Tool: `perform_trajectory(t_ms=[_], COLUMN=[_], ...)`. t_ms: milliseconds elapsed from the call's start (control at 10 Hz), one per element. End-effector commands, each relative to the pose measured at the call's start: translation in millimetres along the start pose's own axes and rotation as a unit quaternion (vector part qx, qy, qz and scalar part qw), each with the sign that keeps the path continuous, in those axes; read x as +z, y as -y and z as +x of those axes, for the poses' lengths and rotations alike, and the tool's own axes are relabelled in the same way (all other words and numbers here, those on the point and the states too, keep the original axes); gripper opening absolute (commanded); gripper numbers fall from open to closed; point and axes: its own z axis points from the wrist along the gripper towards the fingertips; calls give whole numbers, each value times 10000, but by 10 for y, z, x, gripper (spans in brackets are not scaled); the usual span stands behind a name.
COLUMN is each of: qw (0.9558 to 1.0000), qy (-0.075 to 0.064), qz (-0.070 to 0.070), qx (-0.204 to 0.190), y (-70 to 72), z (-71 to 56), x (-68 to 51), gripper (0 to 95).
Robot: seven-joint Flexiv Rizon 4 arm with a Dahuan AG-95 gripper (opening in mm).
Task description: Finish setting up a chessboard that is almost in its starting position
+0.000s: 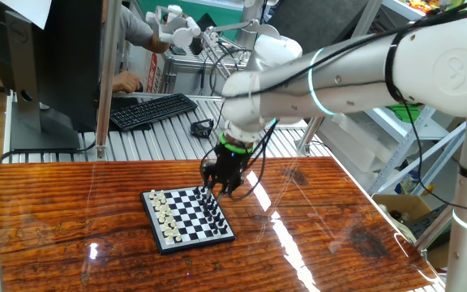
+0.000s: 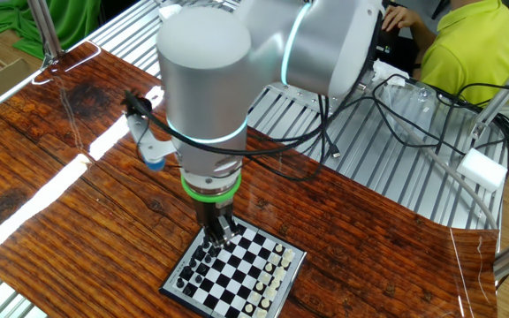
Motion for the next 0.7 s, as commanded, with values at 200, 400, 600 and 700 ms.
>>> perform_trajectory(t_ms=[200,400,600,700], qw=[9977,9956,9920,9899], qy=[-356,-296,-288,-316], qz=[351,551,698,741], qx=[-458,-694,-1011,-1166], y=[57,147,272,386], z=[-70,-61,-82,-129], x=[-253,-366,-471,-538], gripper=[190,190,0,0])
